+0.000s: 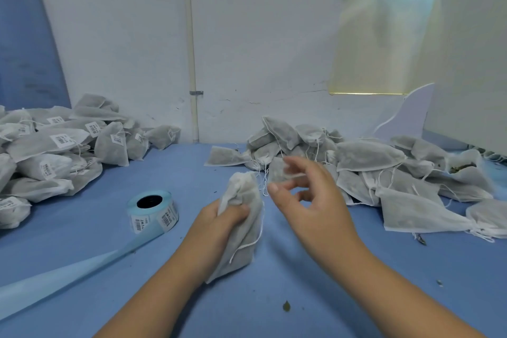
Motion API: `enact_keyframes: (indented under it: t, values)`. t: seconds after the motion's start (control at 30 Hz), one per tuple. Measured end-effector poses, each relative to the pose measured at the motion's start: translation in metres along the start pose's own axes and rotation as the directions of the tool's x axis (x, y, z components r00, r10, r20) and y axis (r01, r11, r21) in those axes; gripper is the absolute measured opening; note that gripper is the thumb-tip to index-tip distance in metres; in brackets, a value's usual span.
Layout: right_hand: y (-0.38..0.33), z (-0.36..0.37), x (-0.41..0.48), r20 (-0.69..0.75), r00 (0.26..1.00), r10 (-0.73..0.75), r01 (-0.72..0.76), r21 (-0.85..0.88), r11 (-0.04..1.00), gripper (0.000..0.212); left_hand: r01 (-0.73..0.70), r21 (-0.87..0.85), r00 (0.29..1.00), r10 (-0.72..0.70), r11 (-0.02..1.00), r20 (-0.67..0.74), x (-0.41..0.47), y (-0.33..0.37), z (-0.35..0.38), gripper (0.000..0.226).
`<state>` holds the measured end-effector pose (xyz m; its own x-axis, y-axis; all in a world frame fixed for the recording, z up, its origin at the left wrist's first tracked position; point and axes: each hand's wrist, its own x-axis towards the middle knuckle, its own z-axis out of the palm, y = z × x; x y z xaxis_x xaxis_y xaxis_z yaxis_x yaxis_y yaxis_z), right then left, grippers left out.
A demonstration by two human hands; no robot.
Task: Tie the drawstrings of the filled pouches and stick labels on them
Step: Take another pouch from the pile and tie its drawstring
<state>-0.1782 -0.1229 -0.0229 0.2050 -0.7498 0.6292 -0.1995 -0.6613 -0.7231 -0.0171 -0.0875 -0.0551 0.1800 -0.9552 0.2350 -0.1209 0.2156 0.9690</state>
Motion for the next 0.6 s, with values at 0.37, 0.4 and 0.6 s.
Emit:
enact_keyframes:
  t: [0.37, 0.4, 0.6]
  values:
    - [0.012, -0.022, 0.013, 0.346, 0.900, 0.265, -0.246, -0.100, 0.964, 0.035, -0.097, 0.388, 0.994, 0.108, 0.916, -0.006, 0.001, 0.016, 0.012, 0.013]
    - [0.011, -0.024, 0.015, 0.333, 0.902, 0.275, -0.252, -0.112, 0.961, 0.033, -0.093, 0.431, 0.991, 0.123, 0.897, -0.043, 0.002, 0.018, 0.010, 0.011]
    - [0.004, -0.034, 0.020, 0.380, 0.876, 0.296, -0.248, -0.169, 0.954, 0.026, -0.117, 0.913, 0.993, 0.042, 0.390, 0.109, 0.008, 0.020, -0.005, 0.078]
